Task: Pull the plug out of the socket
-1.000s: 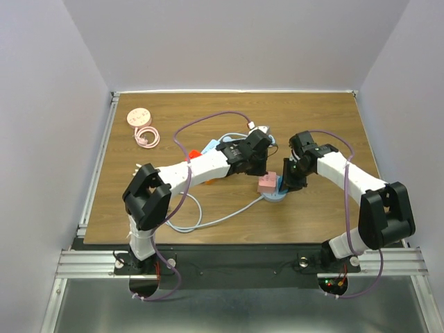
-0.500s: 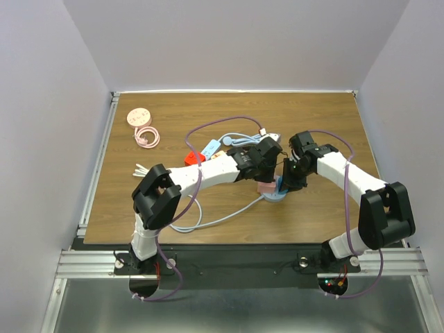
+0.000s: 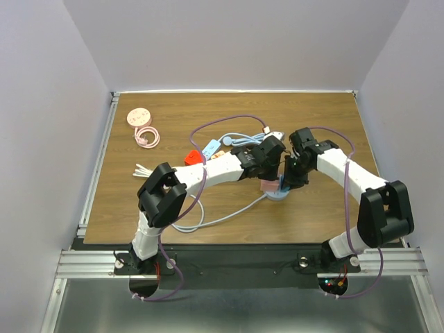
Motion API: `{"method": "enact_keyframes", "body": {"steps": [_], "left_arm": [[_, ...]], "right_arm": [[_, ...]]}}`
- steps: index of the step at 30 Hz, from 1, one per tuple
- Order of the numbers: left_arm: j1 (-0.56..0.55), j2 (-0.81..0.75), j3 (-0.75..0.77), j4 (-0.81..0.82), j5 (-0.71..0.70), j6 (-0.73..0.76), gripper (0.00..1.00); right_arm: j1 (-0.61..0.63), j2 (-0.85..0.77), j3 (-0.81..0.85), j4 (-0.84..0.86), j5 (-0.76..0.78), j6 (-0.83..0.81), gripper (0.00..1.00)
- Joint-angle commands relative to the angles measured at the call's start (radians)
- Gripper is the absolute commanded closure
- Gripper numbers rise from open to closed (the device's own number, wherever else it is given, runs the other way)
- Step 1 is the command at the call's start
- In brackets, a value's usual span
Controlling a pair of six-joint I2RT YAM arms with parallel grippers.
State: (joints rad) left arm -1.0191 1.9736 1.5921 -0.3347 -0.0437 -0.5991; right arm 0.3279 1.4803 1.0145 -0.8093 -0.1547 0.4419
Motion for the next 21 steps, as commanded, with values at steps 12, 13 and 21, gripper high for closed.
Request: {"method": "enact_keyframes", "body": {"steps": [12, 13, 21], "left_arm": [[-0.044, 0.172, -0.104, -0.132, 0.018, 0.009, 1.0], [-0.044, 0.168, -0.106, -0.127, 0.018, 0.009, 1.0], [-0.042, 0.09, -0.043, -0.156, -0.033, 0.005, 1.0]], "right_arm": [[0.0, -0.071, 0.323, -0.129, 0.259, 0.066, 1.0], [-0.012, -0.069, 0.309, -0.14, 0.335, 0.073, 1.0], [-0.19, 0.026, 0.302, -0.116, 0.445, 0.092, 1.0]]}}
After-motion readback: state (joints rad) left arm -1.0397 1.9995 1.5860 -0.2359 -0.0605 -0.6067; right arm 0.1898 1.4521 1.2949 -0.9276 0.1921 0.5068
